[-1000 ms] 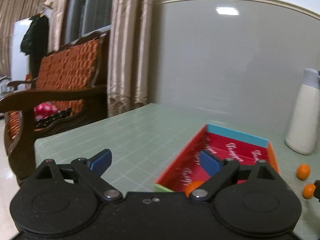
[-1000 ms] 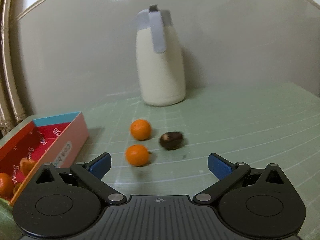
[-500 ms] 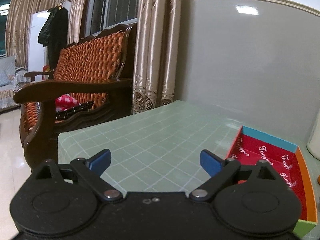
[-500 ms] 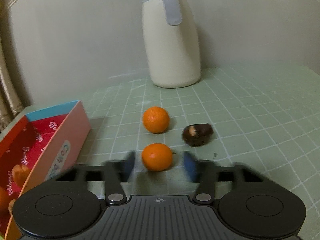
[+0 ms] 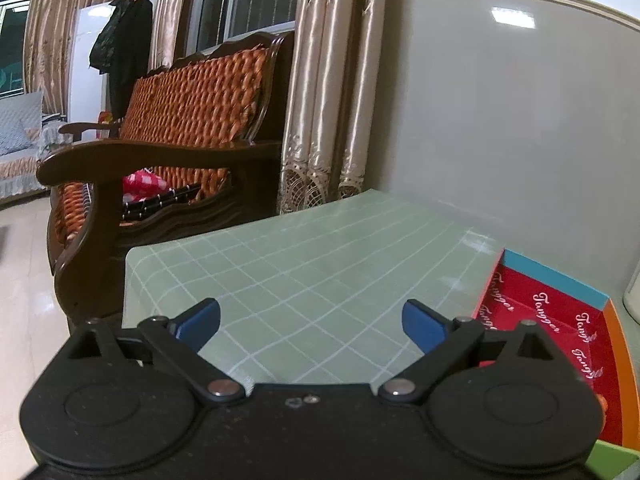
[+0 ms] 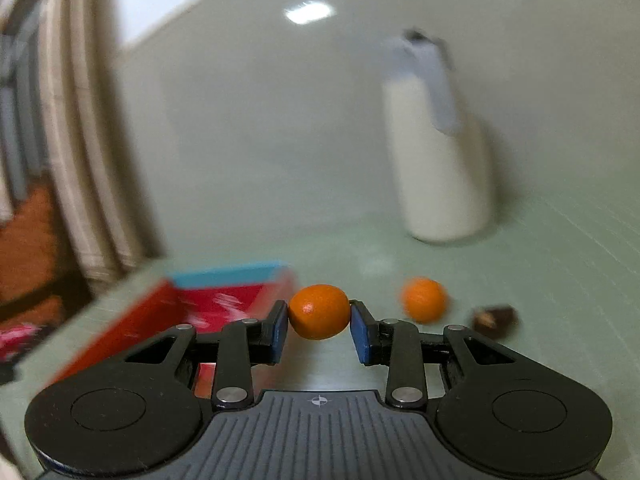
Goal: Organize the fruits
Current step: 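Carry the mandarin with the right tool into the box and release, then grasp the dark chestnut with the left tool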
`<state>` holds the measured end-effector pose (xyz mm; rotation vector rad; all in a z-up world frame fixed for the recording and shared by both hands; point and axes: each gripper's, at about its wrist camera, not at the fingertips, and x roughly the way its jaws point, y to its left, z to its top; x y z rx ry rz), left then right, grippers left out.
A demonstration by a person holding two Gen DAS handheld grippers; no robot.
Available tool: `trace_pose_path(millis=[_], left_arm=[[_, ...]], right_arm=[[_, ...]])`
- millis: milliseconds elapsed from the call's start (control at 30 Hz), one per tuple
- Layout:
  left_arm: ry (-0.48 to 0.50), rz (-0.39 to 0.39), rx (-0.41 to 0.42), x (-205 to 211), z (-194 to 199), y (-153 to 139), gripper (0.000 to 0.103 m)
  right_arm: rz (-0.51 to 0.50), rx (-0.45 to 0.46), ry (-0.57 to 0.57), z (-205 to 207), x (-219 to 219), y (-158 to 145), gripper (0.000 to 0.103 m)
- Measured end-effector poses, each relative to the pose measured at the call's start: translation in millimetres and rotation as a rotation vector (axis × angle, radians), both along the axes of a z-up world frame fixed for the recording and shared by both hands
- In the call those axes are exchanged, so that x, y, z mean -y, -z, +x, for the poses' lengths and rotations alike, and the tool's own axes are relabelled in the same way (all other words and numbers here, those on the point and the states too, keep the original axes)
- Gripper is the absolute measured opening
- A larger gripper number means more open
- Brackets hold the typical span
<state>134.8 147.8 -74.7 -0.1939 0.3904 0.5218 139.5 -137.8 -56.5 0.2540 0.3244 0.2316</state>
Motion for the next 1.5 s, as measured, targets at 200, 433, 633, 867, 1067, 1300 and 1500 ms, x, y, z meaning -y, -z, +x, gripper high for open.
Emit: trace_pose_path(millis=[200,433,633,867,1067,1300,1500], left_arm=[[-0.002,0.009,-0.005,2.5,0.4,0.4,0.091],[-0.002,0.011,-0.007,2.7,1.6,0.7,0.091],[-0.006,0.008,-0.008,1.4,1.8,0.2,0.092],[-0.001,0.009,-0.007,3.8,1.3,-0.6,0.092],[0.016,0.021,-0.001,11.6,4.1,-1.5,0.092],[0.088,0.053,0.020,37.3,8.5,-3.5,0.093],[0.172,0.057,0.037,63.5,12.1,-3.7,0.094]], right_arm=[[-0.030,0.022,-0.226,-8.4,-32.3,-0.5,0.034],[-0.089,-0.003,-0.311,-11.0,-59.5,5.4,0.034],[-0.079,0.032,-0.295,-14.7,-64.4,4.0,0.082],[-0.057,0.154,-0.189,-29.7,-52.4,0.0,0.103],[-0.035,0.153,-0.056,-27.2,-28.6,-3.8,0.103],[-0.058,0.139,0.173,-26.9,1.3,-3.6,0.103],[-0.091,0.059,0.350,-20.5,29.4,1.0,0.103]])
